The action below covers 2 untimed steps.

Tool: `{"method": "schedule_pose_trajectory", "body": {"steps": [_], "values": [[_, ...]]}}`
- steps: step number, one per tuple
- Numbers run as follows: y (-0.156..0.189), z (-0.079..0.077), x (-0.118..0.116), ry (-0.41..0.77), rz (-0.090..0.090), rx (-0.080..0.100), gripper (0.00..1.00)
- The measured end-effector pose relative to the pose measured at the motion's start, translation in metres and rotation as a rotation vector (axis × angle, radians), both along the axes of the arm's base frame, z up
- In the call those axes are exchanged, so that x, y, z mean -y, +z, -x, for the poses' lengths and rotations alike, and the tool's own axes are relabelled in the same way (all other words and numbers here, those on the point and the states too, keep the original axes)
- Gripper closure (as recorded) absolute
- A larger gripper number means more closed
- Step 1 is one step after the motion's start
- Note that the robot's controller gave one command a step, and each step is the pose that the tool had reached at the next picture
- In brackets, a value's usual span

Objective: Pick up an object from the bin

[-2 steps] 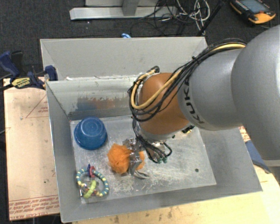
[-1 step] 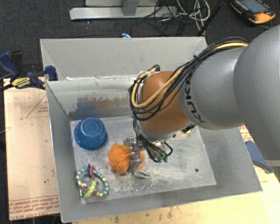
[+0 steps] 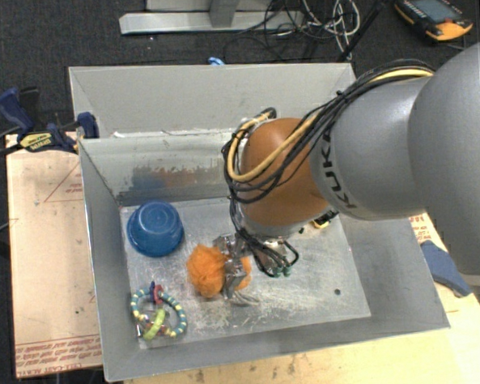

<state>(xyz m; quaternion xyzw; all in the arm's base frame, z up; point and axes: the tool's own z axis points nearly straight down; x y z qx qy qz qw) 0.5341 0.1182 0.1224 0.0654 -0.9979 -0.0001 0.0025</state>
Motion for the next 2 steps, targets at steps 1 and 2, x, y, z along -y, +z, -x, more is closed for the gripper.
{"method": "schedule_pose_trajectory", "body": {"steps": [1, 2], "values": [[0.021, 0.0, 0.0, 0.0, 0.0, 0.0, 1.0], [0.039, -0.001, 0.0, 0.0, -0.001, 0.006, 1.0]]}}
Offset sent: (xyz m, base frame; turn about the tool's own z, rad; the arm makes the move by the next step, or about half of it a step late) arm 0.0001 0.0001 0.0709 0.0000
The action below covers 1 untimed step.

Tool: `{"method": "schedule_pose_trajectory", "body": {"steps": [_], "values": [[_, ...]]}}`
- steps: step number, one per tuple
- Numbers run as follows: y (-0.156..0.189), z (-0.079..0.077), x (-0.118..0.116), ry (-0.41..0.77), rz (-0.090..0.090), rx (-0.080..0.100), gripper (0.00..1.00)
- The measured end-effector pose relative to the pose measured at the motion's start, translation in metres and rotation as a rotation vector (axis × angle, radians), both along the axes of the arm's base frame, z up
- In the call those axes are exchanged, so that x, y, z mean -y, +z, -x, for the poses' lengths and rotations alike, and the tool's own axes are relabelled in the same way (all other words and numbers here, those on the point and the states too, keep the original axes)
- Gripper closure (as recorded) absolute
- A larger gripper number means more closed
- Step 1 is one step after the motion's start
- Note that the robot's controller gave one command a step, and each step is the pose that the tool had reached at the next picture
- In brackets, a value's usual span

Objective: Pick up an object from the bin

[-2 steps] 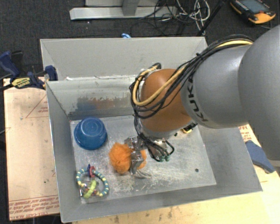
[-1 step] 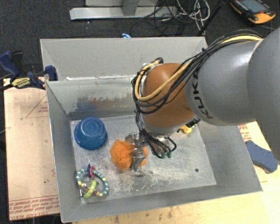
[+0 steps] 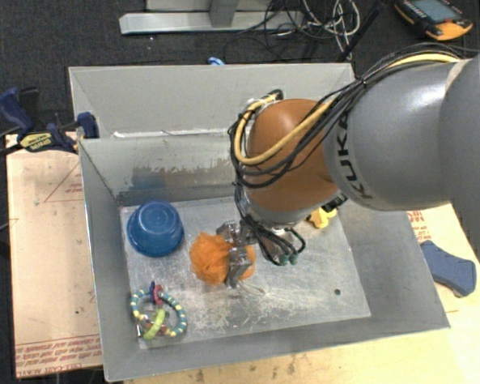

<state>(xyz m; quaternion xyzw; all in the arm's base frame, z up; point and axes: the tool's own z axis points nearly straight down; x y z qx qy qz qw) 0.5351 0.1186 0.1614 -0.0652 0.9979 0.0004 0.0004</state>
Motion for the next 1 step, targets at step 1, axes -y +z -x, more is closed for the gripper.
{"method": "schedule_pose_trajectory", "body": {"steps": [1], "values": [[0.0131, -0.0008, -0.0003, 0.0, -0.001, 0.004, 1.0]]}}
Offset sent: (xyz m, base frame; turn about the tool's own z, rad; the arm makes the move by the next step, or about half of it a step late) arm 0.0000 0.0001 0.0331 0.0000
